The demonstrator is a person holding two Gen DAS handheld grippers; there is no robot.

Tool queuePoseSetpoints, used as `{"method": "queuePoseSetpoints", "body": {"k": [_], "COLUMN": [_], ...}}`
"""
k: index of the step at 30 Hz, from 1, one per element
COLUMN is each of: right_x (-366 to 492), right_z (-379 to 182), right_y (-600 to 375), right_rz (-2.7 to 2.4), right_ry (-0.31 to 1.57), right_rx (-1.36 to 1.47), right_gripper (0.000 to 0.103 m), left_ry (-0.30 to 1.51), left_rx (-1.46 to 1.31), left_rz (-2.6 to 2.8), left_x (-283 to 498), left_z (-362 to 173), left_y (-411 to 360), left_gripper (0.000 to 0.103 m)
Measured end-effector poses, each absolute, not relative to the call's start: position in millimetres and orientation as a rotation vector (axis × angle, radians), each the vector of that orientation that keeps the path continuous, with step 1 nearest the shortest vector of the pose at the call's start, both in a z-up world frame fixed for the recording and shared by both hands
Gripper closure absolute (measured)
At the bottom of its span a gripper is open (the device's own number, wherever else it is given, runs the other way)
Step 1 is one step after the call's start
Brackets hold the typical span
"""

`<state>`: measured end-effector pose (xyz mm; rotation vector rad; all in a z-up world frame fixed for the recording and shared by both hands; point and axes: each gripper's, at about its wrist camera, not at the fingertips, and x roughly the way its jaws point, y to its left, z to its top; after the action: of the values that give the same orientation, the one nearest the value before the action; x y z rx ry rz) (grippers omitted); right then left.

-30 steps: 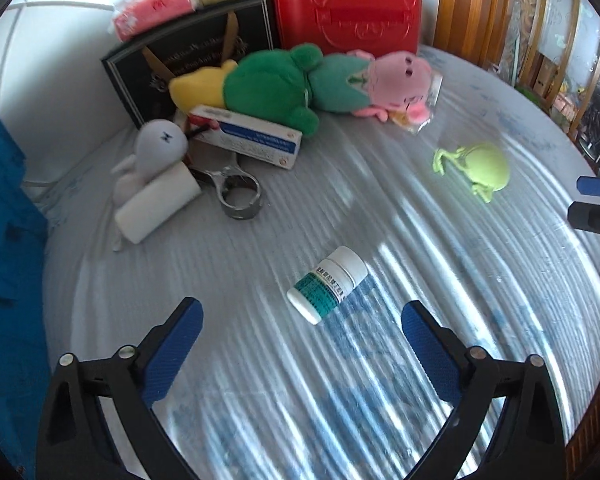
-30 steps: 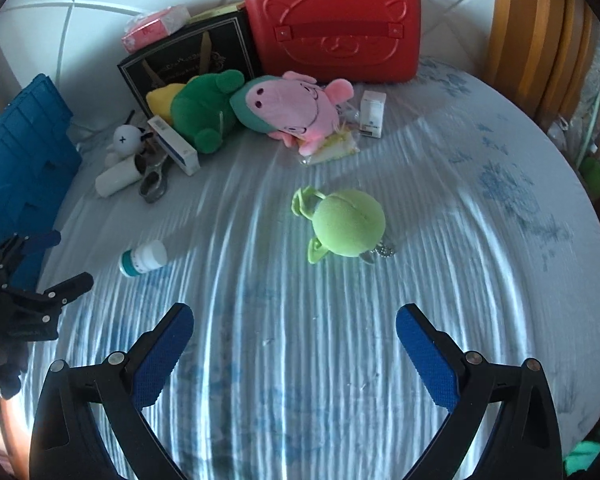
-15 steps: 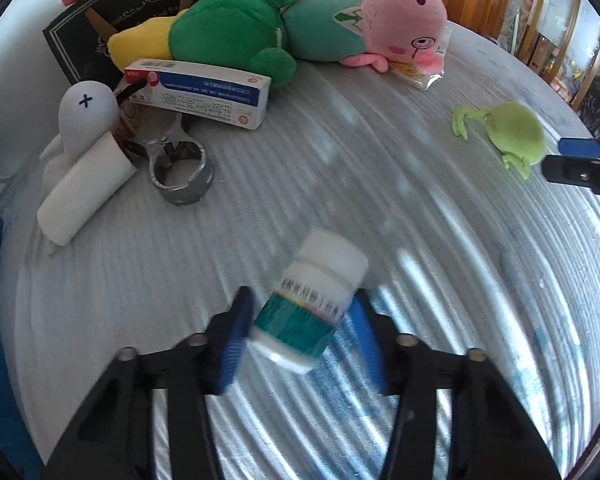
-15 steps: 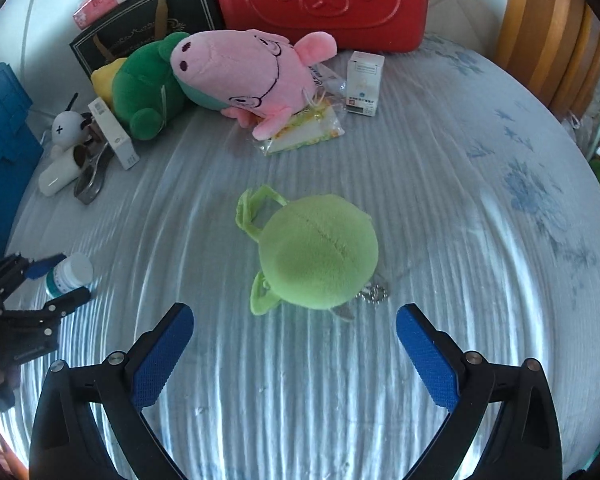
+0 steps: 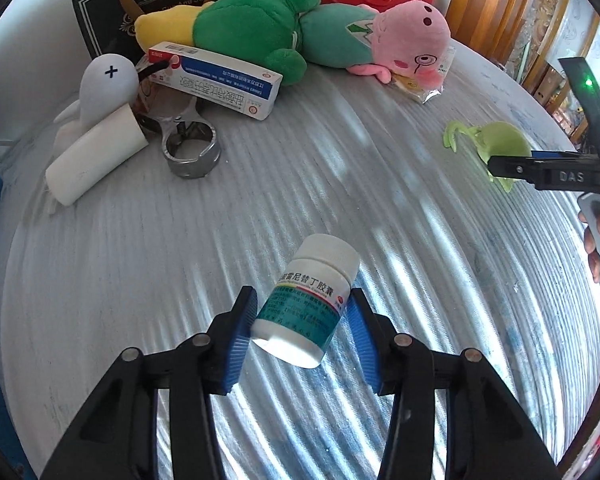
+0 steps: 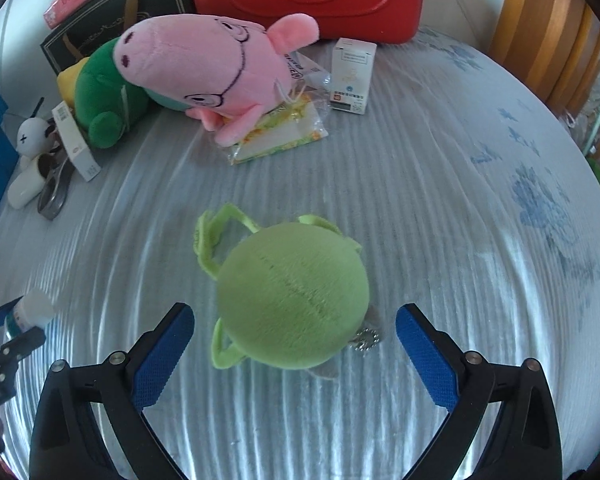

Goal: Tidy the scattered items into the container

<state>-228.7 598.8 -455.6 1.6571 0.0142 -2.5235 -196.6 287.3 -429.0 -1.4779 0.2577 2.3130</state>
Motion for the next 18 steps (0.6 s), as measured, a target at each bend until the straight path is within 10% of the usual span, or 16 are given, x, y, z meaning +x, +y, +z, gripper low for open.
{"method": "queuePoseSetpoints", "body": {"k": [5,18], "right_x": [-231,-210], "right_z": [-457,-431], "right_y": [598,596], "right_rz": [-2.490,-2.497], "right_ry": [0.023,-0.006], "right_rx": [1.670,1.612], "right_gripper": [0.038,0.041], "left_ry": [0.244,0.208], "left_rx": [-1.468,-1.465], "left_rz": [2.321,2.345], "left_x": [-192,-193], "left_z": [-420,-403], "left_y": [286,289], "left_gripper": [0.058,0.069]}}
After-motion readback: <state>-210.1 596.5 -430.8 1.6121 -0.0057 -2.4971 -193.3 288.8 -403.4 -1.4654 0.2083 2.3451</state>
